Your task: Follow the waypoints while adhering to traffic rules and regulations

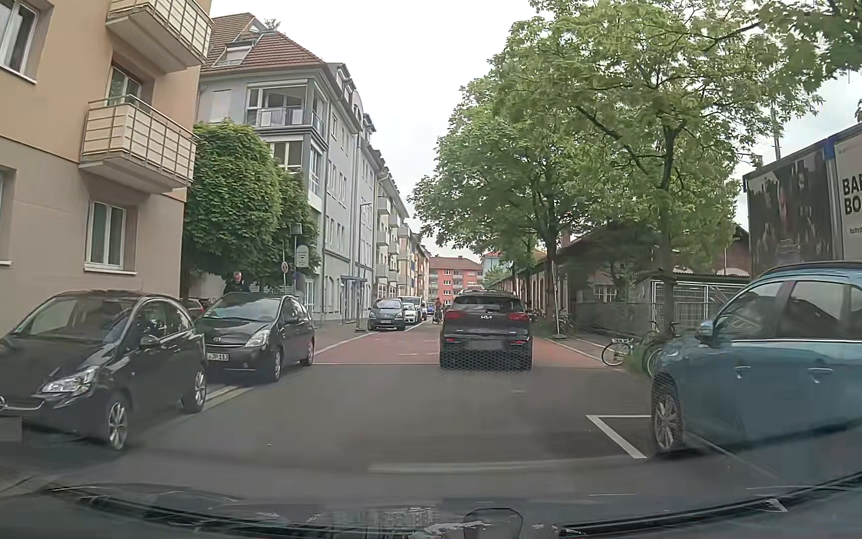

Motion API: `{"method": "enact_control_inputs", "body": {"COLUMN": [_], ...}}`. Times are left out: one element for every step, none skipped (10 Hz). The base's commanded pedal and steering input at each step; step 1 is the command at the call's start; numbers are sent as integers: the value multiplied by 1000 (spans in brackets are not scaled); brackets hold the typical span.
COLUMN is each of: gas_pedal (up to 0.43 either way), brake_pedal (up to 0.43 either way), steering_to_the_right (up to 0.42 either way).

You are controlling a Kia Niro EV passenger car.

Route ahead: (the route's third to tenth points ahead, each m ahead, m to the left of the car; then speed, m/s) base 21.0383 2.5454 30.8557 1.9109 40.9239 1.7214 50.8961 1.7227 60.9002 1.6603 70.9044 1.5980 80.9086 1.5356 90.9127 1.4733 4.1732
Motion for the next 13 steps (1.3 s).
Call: {"method": "enact_control_inputs", "body": {"gas_pedal": [59,59,59,47,47,47,47,47,47,47,47,47,47], "brake_pedal": [0,0,0,0,0,0,0,0,0,0,0,0,0], "steering_to_the_right": [-1,1,4,6,11,18,28,35,44,57,72,90,100]}}
